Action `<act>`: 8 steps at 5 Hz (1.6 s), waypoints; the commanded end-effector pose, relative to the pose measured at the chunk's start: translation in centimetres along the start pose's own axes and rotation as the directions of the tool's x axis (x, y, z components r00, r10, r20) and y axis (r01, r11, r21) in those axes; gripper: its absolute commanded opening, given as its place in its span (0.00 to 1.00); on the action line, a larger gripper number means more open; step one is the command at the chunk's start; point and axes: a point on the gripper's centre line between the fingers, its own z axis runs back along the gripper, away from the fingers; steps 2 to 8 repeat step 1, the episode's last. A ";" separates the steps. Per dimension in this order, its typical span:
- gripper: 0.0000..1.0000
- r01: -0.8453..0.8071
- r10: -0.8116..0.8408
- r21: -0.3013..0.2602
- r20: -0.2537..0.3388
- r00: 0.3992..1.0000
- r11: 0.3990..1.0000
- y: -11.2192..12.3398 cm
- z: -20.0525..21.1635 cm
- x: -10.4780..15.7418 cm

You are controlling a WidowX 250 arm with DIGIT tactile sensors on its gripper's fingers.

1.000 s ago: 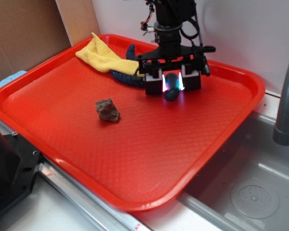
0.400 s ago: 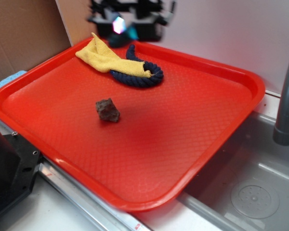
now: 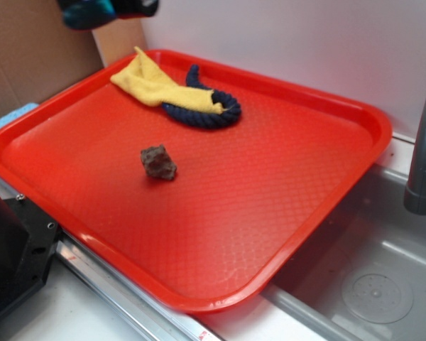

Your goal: Grab the plastic pickle.

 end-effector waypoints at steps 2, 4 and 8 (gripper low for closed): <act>0.00 -0.038 0.038 0.010 -0.021 0.999 0.999 1.2 -0.4 1.7; 0.00 -0.038 0.038 0.010 -0.021 0.999 0.999 1.2 -0.4 1.7; 0.00 -0.038 0.038 0.010 -0.021 0.999 0.999 1.2 -0.4 1.7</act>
